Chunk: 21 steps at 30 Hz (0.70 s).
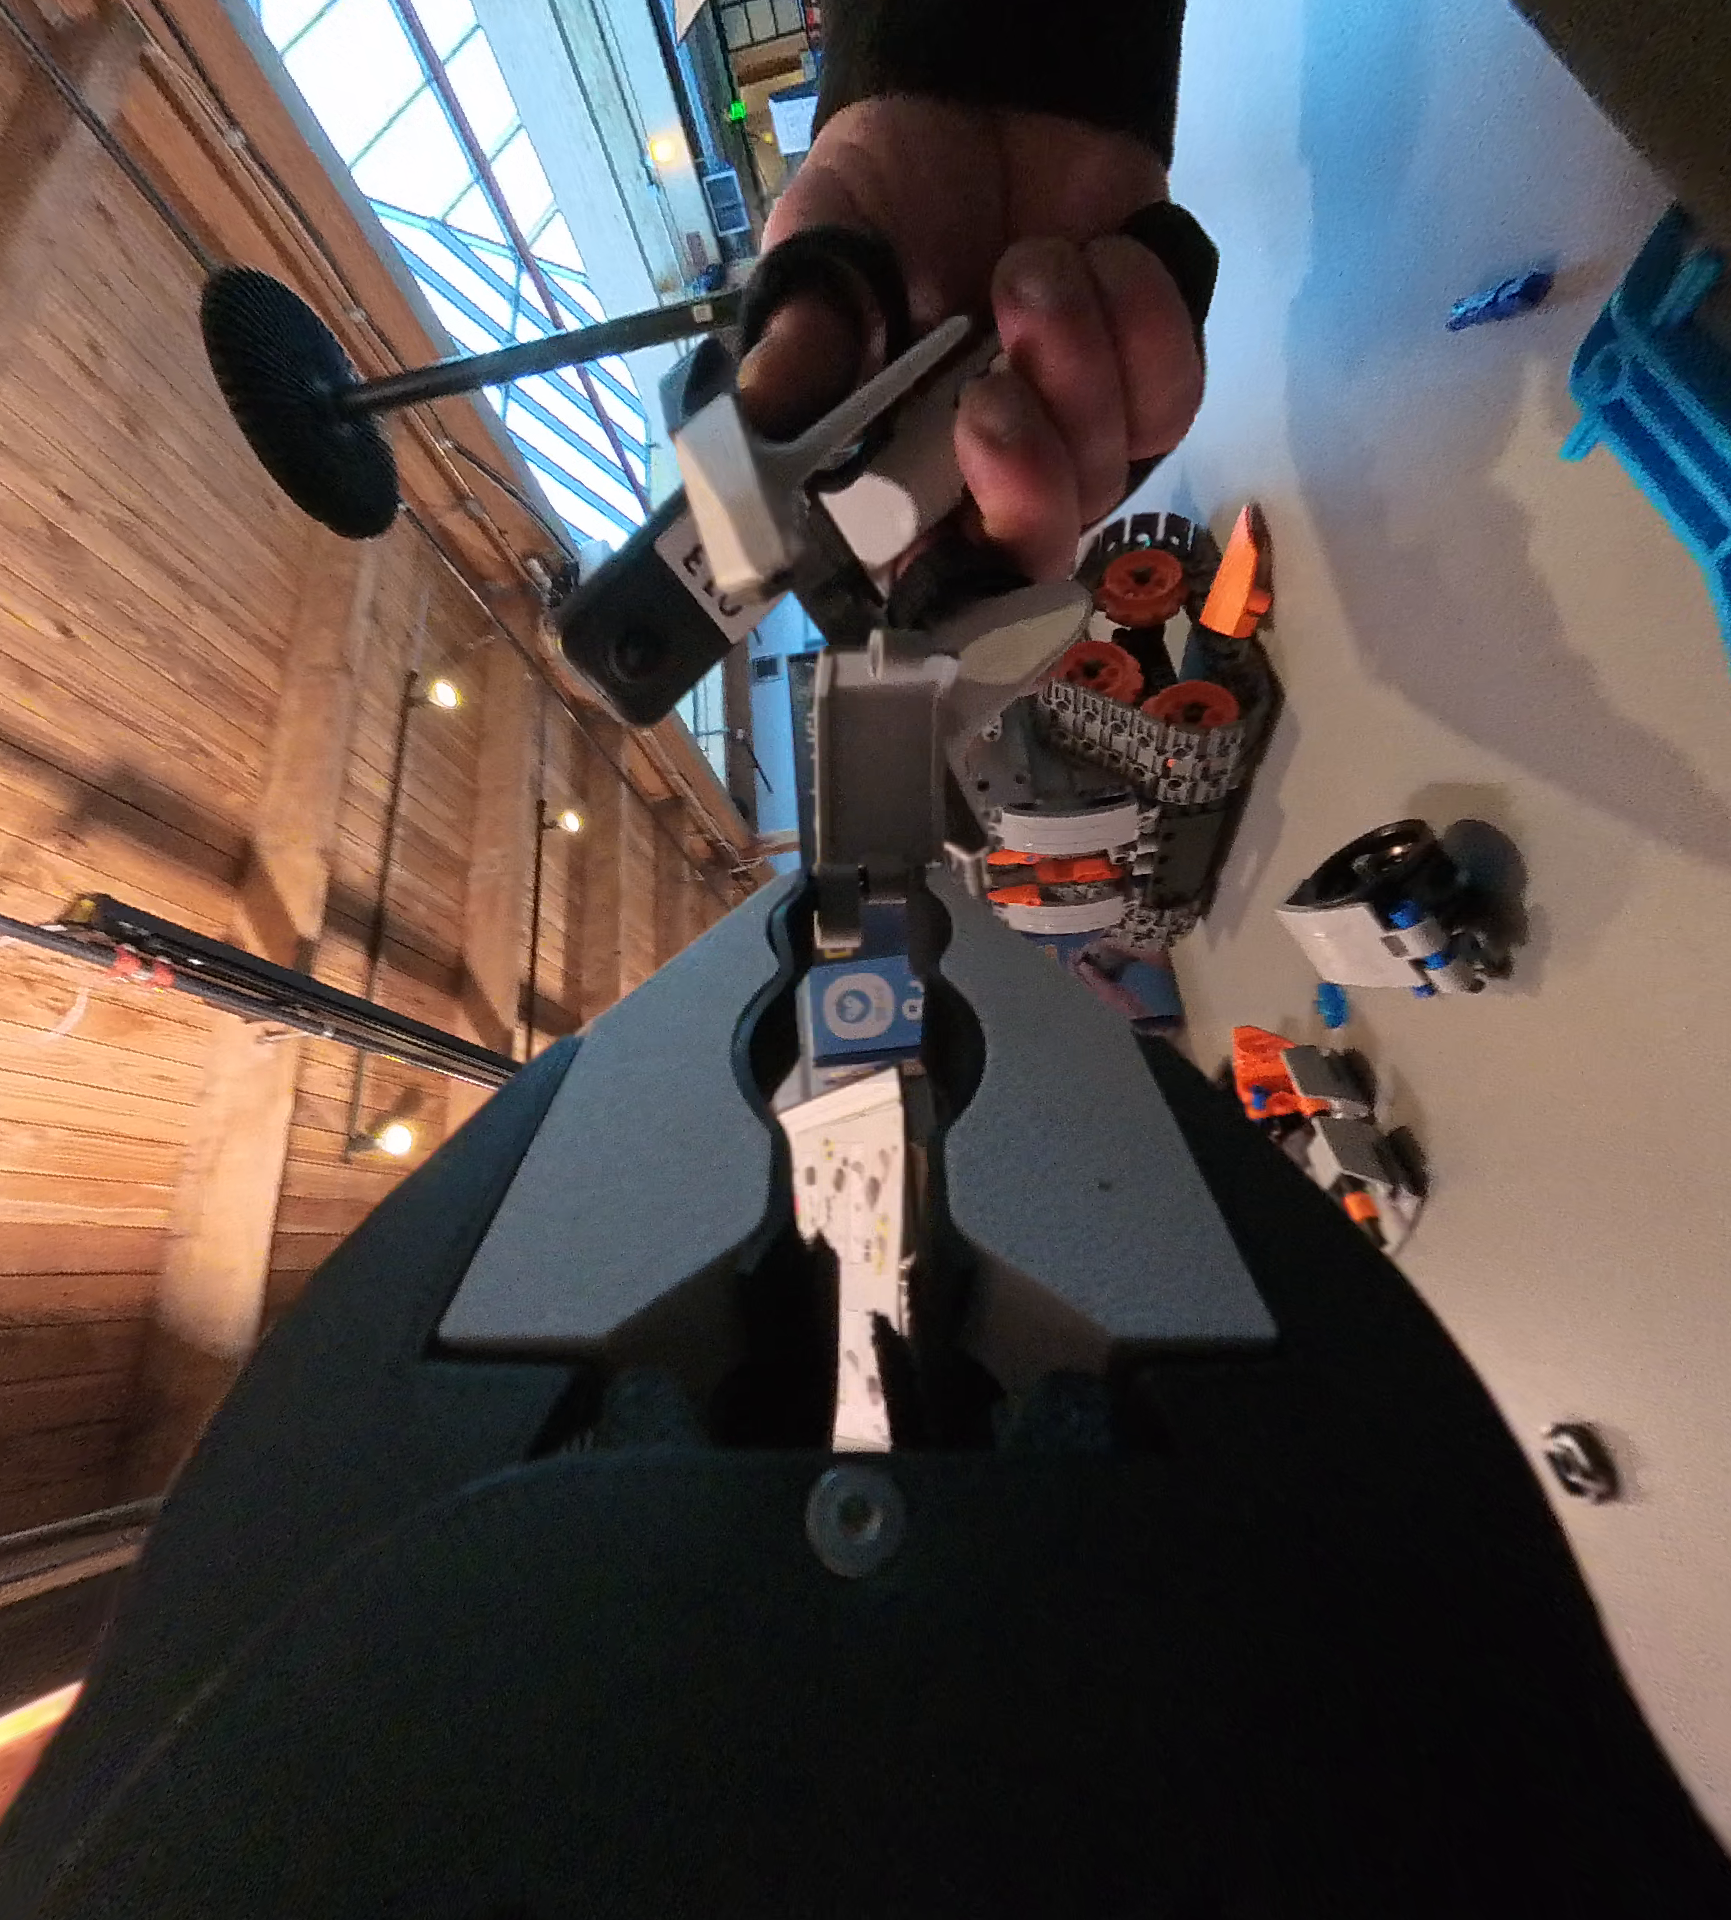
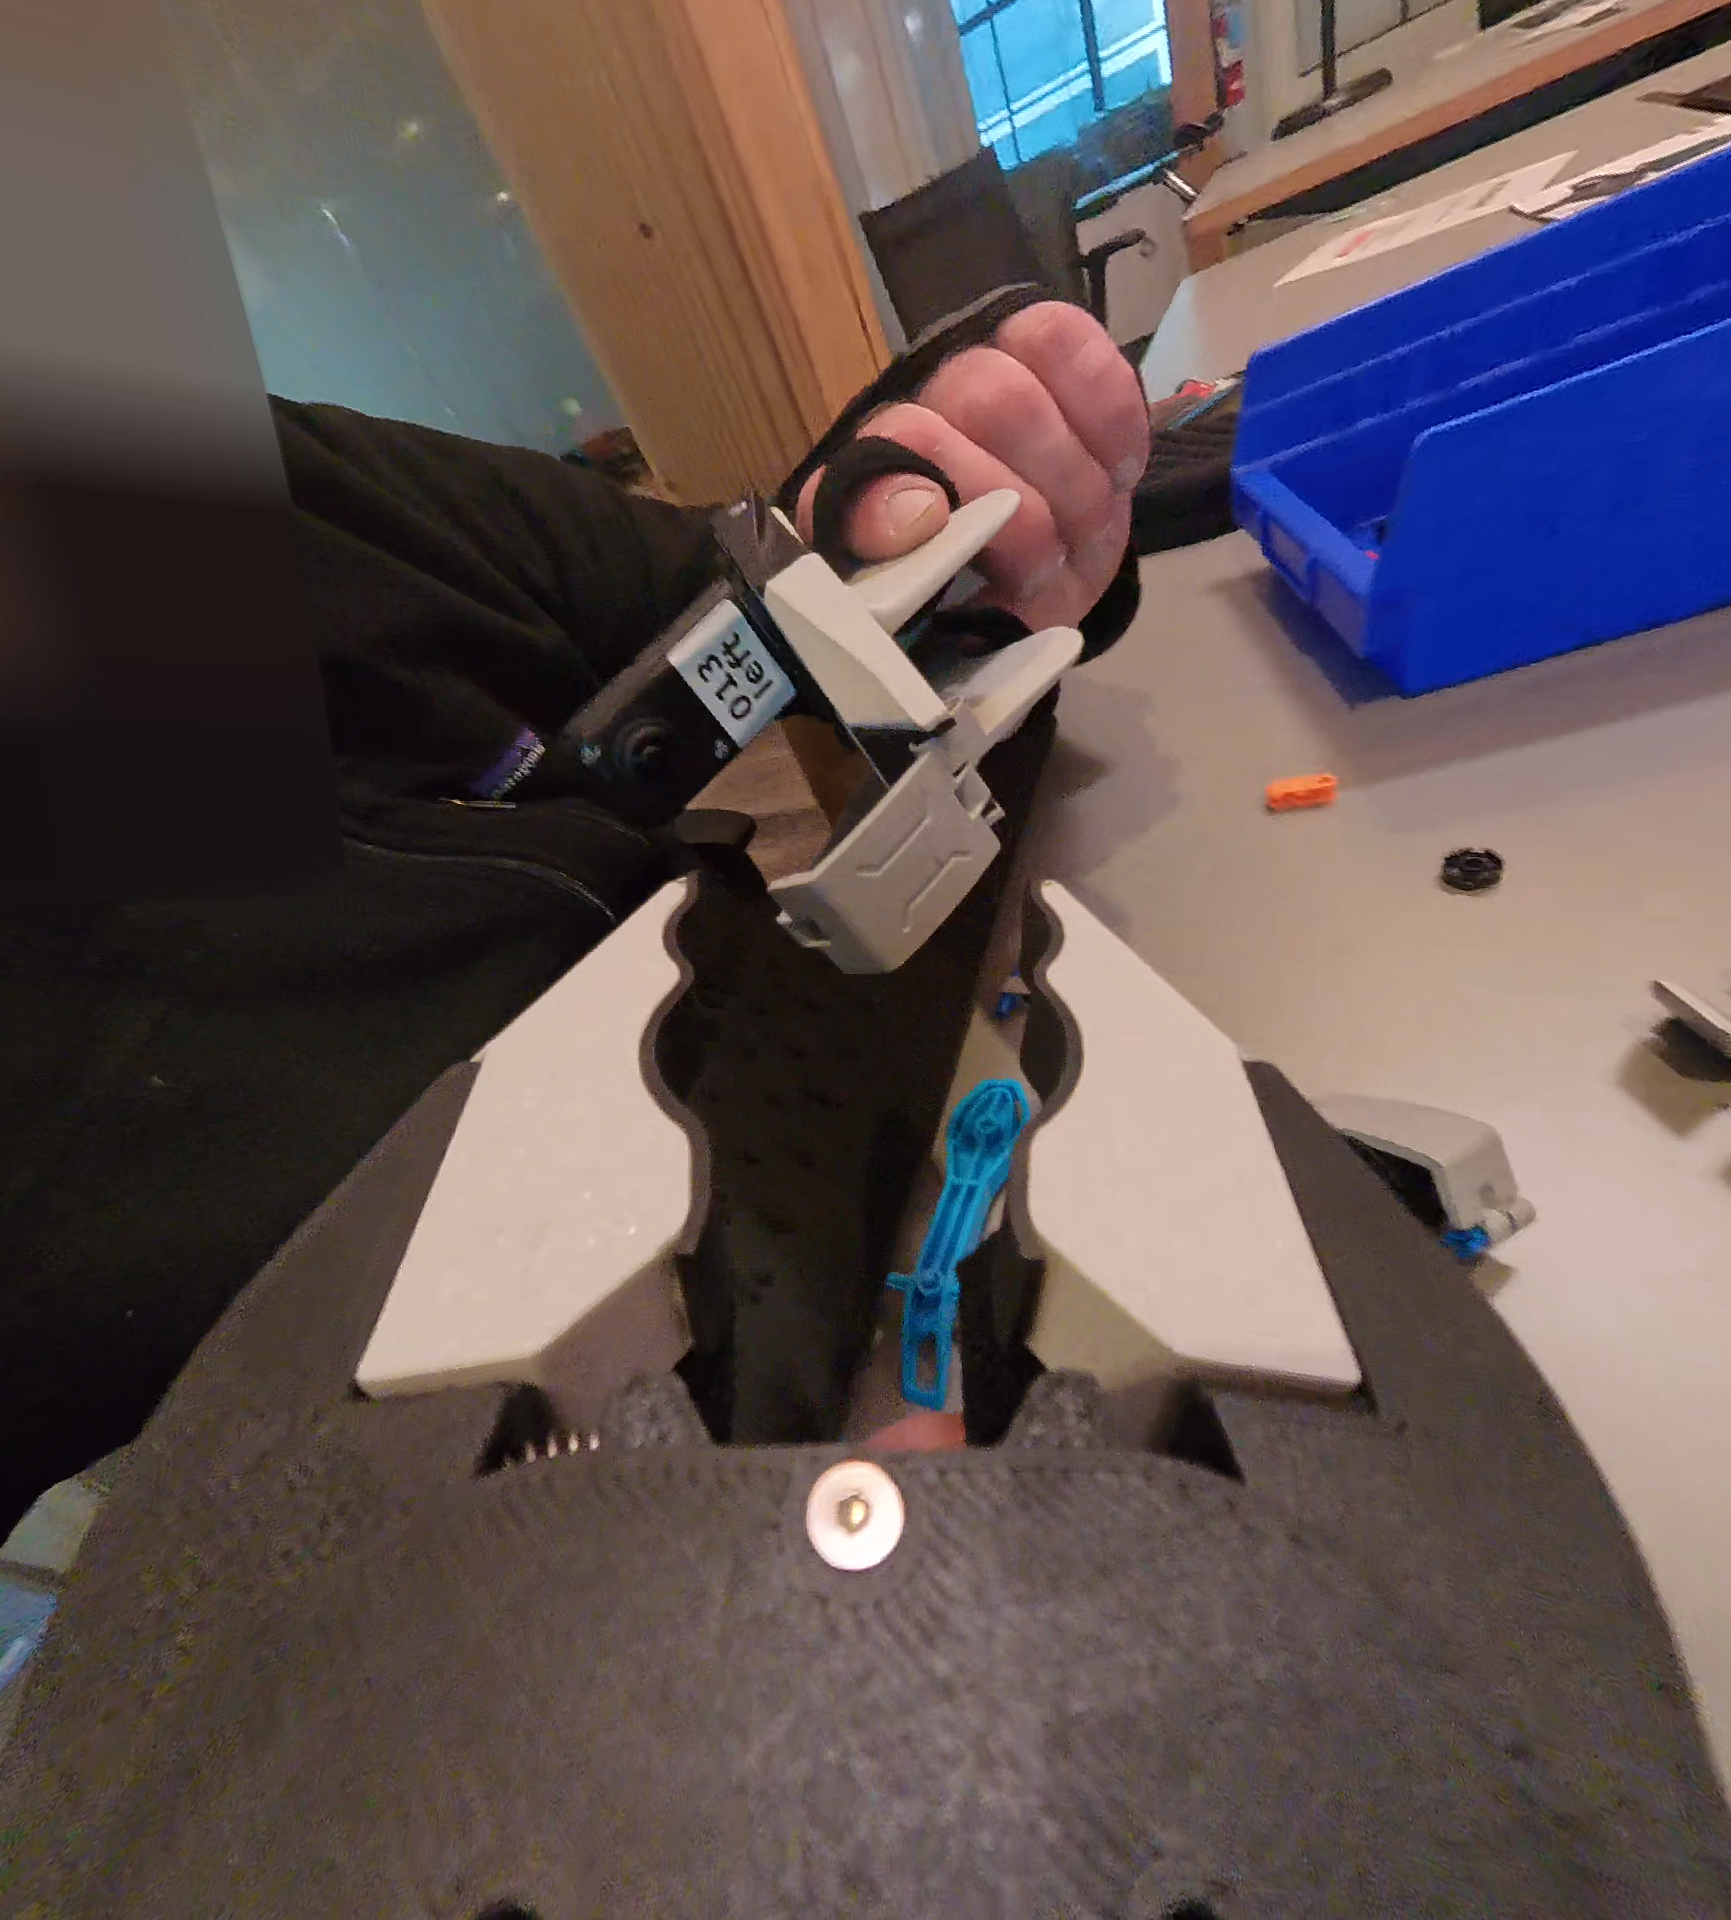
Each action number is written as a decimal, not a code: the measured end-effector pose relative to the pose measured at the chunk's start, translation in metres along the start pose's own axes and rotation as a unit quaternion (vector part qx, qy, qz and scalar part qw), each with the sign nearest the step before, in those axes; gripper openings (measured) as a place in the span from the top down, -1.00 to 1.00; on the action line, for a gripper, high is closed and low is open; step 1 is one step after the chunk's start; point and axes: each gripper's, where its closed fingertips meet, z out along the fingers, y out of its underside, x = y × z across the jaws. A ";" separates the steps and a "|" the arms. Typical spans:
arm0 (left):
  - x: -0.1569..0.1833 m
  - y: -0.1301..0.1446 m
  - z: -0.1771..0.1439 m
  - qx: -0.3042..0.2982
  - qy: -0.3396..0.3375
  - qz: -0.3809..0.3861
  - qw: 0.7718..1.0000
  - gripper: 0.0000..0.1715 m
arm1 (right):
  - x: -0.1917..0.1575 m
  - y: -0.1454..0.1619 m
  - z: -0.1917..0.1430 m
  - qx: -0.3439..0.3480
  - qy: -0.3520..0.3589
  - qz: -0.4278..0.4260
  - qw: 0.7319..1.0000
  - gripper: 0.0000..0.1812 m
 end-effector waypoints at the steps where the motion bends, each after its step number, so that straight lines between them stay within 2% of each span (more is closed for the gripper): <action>1: 0.000 -0.002 0.001 0.001 -0.001 0.016 1.000 0.83 | -0.003 -0.003 0.000 0.009 -0.012 0.005 1.000 0.37; 3: -0.002 -0.007 0.004 0.010 -0.006 0.052 0.999 0.83 | -0.005 -0.005 0.000 0.015 -0.019 0.008 1.000 0.42; 6: -0.008 -0.012 0.007 0.024 -0.006 0.073 0.997 0.83 | -0.004 -0.006 -0.002 0.018 -0.019 0.015 1.000 0.62; 12: -0.022 -0.010 0.016 0.028 -0.019 0.100 0.994 0.82 | -0.006 -0.017 -0.007 0.038 -0.005 -0.018 0.999 0.63; 21: -0.022 0.009 0.031 -0.011 -0.029 0.042 0.999 0.74 | 0.011 -0.023 -0.018 0.048 0.068 -0.046 0.995 0.71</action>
